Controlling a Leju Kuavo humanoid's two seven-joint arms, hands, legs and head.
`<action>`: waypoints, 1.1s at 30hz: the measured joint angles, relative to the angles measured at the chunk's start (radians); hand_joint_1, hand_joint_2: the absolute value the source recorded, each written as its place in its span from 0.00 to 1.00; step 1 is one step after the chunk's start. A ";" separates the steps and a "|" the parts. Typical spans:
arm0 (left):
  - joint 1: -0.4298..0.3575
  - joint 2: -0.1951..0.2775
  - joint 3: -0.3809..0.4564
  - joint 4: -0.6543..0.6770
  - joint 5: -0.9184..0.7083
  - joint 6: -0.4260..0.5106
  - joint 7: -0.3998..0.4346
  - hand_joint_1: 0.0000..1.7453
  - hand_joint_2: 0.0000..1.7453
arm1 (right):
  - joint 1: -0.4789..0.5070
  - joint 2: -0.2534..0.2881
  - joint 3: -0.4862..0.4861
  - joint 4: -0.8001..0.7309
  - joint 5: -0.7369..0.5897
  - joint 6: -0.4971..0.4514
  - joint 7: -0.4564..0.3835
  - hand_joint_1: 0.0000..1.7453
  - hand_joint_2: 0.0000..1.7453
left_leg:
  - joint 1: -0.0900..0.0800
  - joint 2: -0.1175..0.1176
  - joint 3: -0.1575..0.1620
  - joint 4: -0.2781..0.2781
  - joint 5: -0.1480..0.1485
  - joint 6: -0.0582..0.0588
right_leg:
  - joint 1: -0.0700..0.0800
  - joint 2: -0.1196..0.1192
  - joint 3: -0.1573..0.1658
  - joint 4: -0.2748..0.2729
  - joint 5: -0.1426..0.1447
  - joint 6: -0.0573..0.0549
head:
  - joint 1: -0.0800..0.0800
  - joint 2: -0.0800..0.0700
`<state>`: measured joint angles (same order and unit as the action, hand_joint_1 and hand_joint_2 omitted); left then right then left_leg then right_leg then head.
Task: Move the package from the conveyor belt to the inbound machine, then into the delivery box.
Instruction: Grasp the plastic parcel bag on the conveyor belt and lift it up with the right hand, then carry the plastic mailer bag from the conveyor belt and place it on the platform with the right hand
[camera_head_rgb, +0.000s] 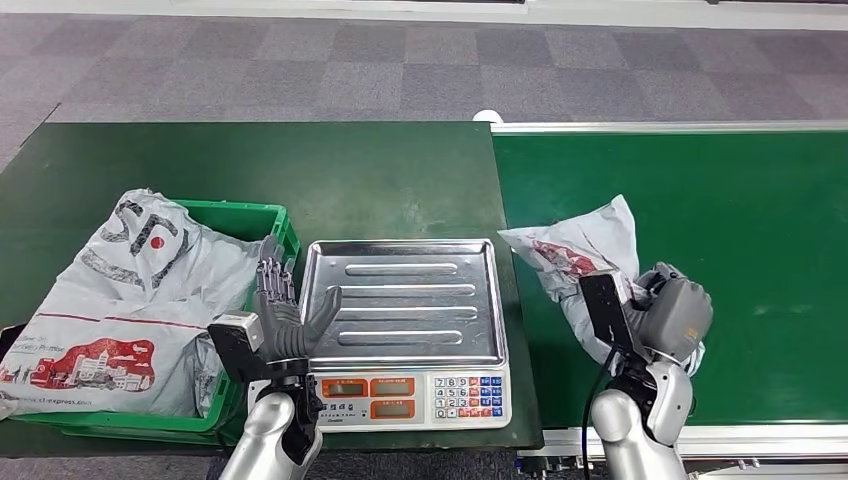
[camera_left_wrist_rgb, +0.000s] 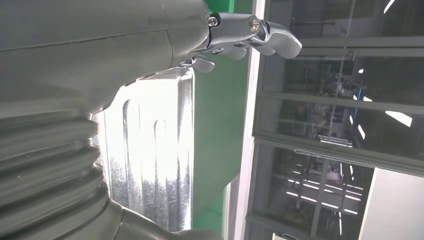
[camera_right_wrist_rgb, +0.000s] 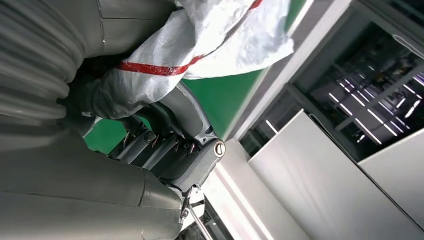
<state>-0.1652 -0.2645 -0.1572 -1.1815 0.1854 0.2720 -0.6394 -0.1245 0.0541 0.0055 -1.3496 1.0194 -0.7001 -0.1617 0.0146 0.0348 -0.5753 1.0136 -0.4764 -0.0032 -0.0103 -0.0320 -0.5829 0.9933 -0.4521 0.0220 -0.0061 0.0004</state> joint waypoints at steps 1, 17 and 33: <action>-0.002 0.000 0.000 0.003 0.000 -0.001 -0.001 0.00 1.00 | -0.006 0.000 0.001 0.000 -0.004 0.000 0.002 1.00 1.00 | 0.000 0.000 0.000 0.000 0.000 0.000 | 0.000 0.000 0.000 0.000 0.000 0.000 | 0.000 0.000; -0.060 0.000 -0.031 0.061 0.008 0.006 -0.003 0.00 1.00 | -0.237 -0.045 0.183 0.038 -0.143 0.019 0.031 1.00 1.00 | -0.002 0.000 -0.001 0.000 0.003 -0.004 | -0.002 0.000 -0.004 0.005 0.000 -0.001 | 0.000 0.000; -0.135 0.015 -0.034 0.095 -0.073 0.070 -0.003 0.00 1.00 | -0.318 0.012 0.462 0.101 -0.249 0.119 0.018 1.00 1.00 | -0.002 -0.002 -0.005 0.000 0.006 -0.008 | -0.001 -0.001 -0.006 0.010 0.000 -0.003 | 0.000 0.000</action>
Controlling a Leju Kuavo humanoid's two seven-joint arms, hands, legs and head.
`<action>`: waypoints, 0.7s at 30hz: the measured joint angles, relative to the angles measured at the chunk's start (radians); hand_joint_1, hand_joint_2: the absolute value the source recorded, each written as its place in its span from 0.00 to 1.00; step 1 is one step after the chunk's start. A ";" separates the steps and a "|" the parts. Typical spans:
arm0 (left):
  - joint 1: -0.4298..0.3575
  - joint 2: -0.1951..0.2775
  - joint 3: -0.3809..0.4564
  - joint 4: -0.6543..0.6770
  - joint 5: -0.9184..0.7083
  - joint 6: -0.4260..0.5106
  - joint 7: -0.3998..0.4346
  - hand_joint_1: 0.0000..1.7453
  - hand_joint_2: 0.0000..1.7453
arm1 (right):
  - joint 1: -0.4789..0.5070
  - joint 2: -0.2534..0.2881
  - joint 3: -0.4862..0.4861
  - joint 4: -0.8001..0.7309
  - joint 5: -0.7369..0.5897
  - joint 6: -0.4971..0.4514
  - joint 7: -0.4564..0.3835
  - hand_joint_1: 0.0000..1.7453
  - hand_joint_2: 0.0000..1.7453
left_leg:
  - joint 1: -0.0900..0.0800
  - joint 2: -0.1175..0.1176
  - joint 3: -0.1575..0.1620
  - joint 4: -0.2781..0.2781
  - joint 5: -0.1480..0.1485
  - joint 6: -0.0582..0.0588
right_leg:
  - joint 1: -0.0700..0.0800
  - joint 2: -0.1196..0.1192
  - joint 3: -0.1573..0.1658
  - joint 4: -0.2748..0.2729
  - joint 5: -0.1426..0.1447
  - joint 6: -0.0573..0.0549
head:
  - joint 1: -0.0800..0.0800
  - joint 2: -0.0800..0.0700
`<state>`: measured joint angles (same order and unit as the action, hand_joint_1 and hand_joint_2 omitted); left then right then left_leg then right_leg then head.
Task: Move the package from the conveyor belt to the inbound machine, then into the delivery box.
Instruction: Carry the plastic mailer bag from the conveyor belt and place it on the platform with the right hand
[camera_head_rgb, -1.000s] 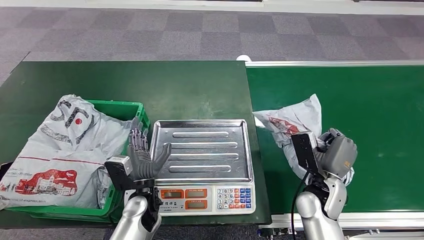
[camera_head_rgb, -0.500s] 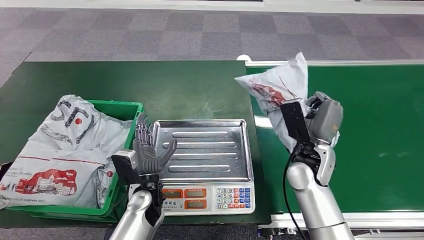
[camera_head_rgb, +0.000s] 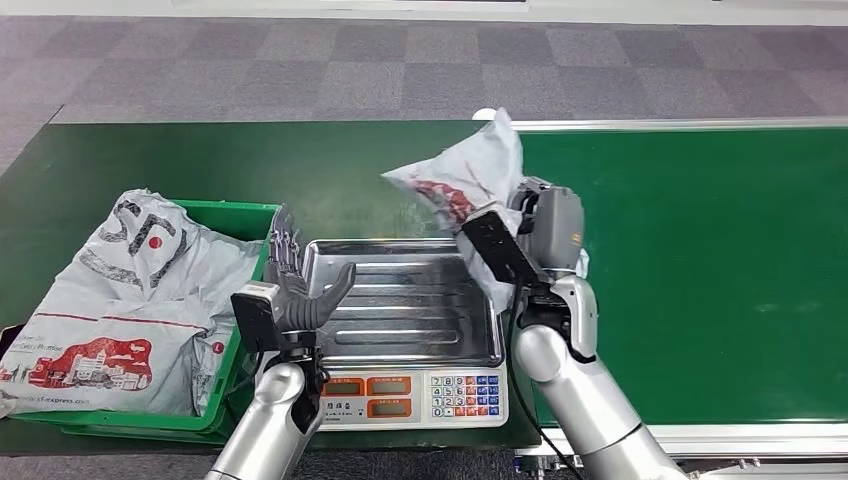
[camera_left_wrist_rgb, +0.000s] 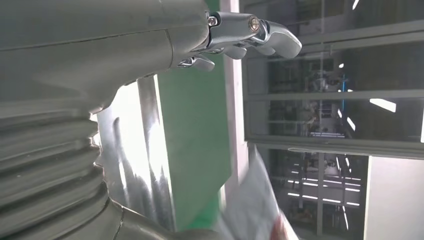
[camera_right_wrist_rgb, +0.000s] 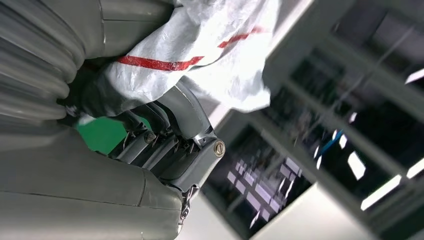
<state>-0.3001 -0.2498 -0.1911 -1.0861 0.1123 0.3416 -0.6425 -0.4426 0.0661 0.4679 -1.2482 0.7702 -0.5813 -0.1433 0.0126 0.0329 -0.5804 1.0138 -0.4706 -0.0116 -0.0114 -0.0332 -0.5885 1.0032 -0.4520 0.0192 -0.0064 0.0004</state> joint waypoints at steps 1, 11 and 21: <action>-0.004 0.003 0.000 -0.002 -0.007 0.002 0.006 0.00 1.00 | 0.001 0.004 0.018 -0.003 -0.013 0.012 0.006 1.00 1.00 | 0.000 0.000 0.000 0.000 0.000 0.000 | 0.000 0.000 0.000 0.000 0.000 0.000 | 0.000 0.000; -0.034 0.009 -0.015 -0.021 -0.079 -0.002 0.061 0.00 1.00 | 0.075 0.021 0.140 -0.077 -0.007 0.119 0.071 1.00 1.00 | 0.000 0.000 -0.001 0.000 0.000 0.000 | 0.000 0.000 -0.001 0.000 -0.001 -0.001 | 0.000 0.000; -0.055 0.011 -0.032 -0.021 -0.106 -0.011 0.085 0.00 1.00 | 0.114 0.030 0.170 -0.119 -0.073 0.187 0.086 0.00 1.00 | 0.000 0.000 -0.001 0.000 0.000 -0.001 | 0.000 0.000 -0.002 0.001 0.000 -0.002 | 0.000 0.000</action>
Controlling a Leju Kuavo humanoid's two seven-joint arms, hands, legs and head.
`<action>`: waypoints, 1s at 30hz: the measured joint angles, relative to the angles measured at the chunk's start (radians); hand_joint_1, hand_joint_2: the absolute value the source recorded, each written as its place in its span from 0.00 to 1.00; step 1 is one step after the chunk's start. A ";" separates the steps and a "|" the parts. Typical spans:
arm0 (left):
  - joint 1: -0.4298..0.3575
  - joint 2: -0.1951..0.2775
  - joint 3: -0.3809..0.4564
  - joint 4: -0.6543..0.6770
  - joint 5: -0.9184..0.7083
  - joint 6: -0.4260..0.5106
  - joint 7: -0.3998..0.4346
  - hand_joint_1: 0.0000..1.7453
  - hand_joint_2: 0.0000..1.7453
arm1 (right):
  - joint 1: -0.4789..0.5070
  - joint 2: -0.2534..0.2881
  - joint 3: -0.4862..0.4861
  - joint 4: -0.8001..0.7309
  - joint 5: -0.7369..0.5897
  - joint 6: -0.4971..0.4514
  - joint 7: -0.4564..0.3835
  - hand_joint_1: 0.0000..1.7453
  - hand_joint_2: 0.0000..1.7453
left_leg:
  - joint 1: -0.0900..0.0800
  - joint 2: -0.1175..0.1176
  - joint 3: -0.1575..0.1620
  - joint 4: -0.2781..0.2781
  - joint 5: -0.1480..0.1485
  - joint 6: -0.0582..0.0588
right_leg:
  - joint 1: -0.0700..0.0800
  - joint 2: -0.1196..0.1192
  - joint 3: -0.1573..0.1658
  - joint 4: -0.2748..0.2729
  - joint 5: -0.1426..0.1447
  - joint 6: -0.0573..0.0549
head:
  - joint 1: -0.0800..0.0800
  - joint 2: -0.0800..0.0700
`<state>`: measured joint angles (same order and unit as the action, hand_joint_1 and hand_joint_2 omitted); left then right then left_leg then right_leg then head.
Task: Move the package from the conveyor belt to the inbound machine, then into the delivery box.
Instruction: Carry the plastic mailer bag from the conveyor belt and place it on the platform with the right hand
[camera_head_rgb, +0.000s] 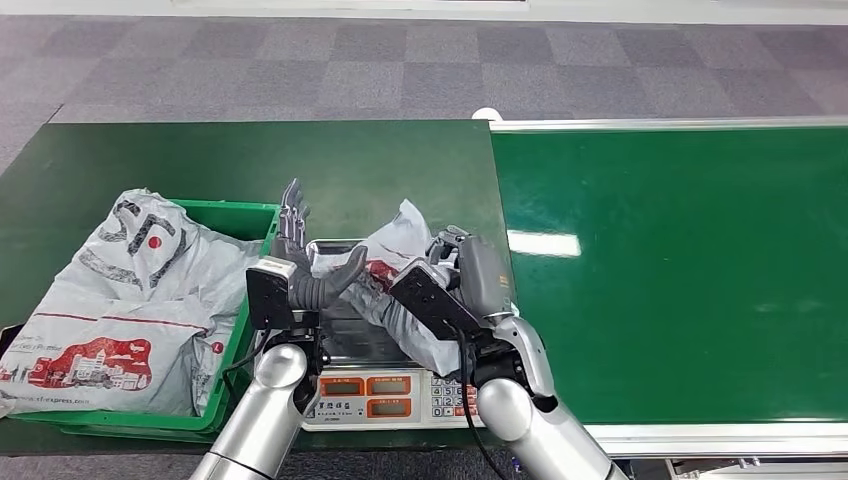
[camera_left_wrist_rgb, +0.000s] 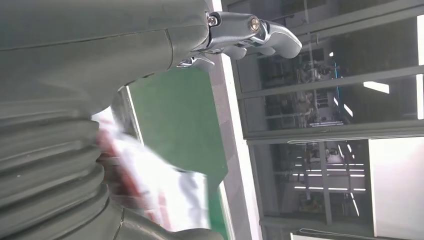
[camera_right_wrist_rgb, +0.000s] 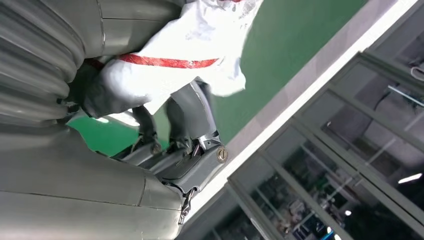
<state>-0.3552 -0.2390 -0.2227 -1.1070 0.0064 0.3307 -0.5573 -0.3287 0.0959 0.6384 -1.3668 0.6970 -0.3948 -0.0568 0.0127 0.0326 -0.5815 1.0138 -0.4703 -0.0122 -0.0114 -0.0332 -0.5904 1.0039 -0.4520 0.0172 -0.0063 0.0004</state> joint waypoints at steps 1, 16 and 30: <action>0.000 0.000 0.000 0.000 0.000 0.000 0.000 0.00 1.00 | 0.003 0.000 0.000 -0.004 -0.004 0.002 0.000 0.00 1.00 | 0.000 0.000 0.000 0.000 0.000 0.000 | 0.000 0.000 0.000 0.000 0.000 0.000 | 0.000 0.000; 0.001 0.003 -0.004 -0.003 -0.016 -0.001 0.014 0.00 1.00 | 0.015 -0.007 -0.031 -0.021 -0.182 0.110 -0.025 0.00 1.00 | 0.000 0.000 0.000 0.000 0.000 0.000 | 0.000 0.000 0.000 0.000 0.000 0.000 | 0.000 0.000; 0.015 0.040 -0.028 -0.037 -0.081 -0.008 0.031 0.00 1.00 | 0.018 -0.029 -0.138 -0.020 -0.533 0.293 -0.229 0.00 1.00 | 0.000 0.000 0.000 0.000 0.000 0.000 | 0.000 0.000 0.000 0.000 0.000 0.000 | 0.000 0.000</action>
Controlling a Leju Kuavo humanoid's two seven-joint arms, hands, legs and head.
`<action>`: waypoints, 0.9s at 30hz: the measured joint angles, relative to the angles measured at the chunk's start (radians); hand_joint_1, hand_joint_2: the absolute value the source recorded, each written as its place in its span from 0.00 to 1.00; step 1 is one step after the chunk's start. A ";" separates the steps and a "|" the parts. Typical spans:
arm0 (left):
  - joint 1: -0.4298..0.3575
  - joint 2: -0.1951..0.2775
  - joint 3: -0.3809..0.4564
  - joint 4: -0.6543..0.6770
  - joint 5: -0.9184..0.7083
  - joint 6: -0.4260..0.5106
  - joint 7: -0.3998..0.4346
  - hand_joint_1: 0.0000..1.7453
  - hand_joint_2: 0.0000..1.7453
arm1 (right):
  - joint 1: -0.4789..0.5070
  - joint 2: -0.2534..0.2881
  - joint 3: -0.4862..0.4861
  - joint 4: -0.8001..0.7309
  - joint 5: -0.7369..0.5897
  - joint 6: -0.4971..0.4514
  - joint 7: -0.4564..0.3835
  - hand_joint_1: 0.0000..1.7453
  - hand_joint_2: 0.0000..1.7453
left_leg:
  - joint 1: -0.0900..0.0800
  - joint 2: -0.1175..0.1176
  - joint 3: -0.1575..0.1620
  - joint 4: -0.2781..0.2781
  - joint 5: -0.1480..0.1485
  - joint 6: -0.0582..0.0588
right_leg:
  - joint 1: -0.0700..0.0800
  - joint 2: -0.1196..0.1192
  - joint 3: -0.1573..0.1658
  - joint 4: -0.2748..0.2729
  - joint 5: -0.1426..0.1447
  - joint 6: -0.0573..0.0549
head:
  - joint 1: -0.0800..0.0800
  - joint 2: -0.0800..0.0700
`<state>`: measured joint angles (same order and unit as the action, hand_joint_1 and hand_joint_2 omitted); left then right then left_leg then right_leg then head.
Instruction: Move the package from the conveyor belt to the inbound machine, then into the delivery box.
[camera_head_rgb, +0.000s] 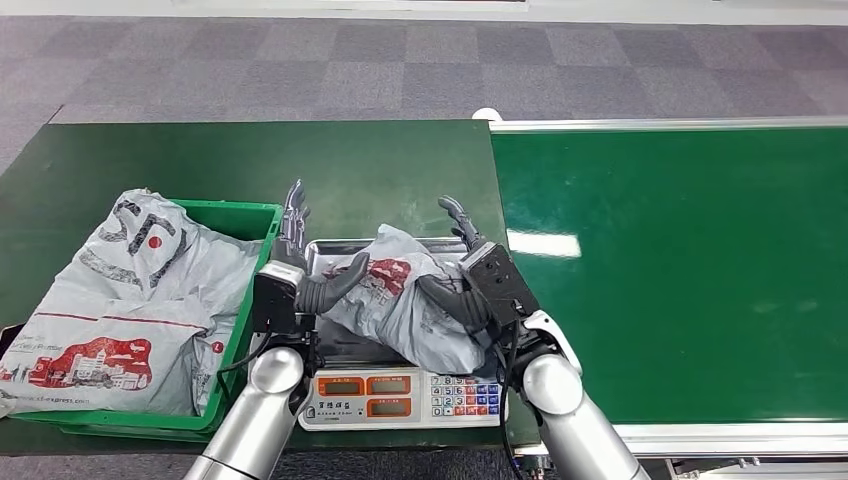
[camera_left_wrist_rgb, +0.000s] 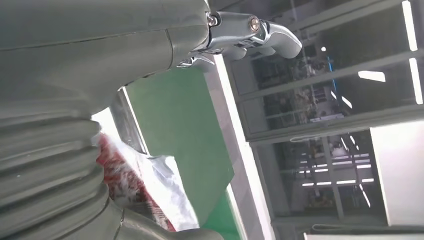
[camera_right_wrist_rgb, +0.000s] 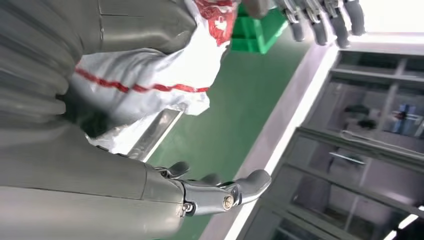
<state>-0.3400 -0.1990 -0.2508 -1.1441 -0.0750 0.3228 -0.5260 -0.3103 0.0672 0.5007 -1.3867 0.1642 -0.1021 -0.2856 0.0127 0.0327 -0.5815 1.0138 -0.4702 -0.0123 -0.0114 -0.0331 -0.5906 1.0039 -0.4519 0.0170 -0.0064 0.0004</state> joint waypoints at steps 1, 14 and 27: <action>0.002 0.005 -0.004 -0.006 -0.012 -0.012 0.004 0.00 1.00 | 0.001 0.000 -0.006 0.000 -0.011 0.000 -0.011 0.00 1.00 | 0.000 0.000 0.000 0.000 0.000 0.000 | 0.000 0.000 0.000 0.000 0.000 0.000 | 0.000 0.000; 0.000 0.086 -0.089 -0.072 -0.240 -0.209 0.037 0.00 1.00 | 0.054 0.000 -0.116 -0.006 -0.134 0.017 -0.085 0.00 1.00 | 0.000 0.000 0.000 0.000 0.000 0.000 | 0.000 0.000 0.000 0.000 0.000 0.000 | 0.000 0.000; -0.121 0.162 -0.255 0.071 -0.678 -0.330 0.005 0.00 1.00 | 0.086 0.000 -0.171 -0.023 -0.169 0.072 -0.123 0.00 1.00 | 0.000 0.000 0.001 0.000 0.001 -0.001 | 0.000 0.000 0.000 0.000 0.001 -0.001 | 0.000 0.000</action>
<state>-0.4613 -0.0374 -0.5059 -1.0733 -0.7529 -0.0075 -0.5214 -0.2240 0.0671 0.3300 -1.4096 -0.0049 -0.0302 -0.4089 0.0127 0.0330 -0.5809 1.0139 -0.4693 -0.0132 -0.0114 -0.0329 -0.5909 1.0040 -0.4511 0.0159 -0.0061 0.0004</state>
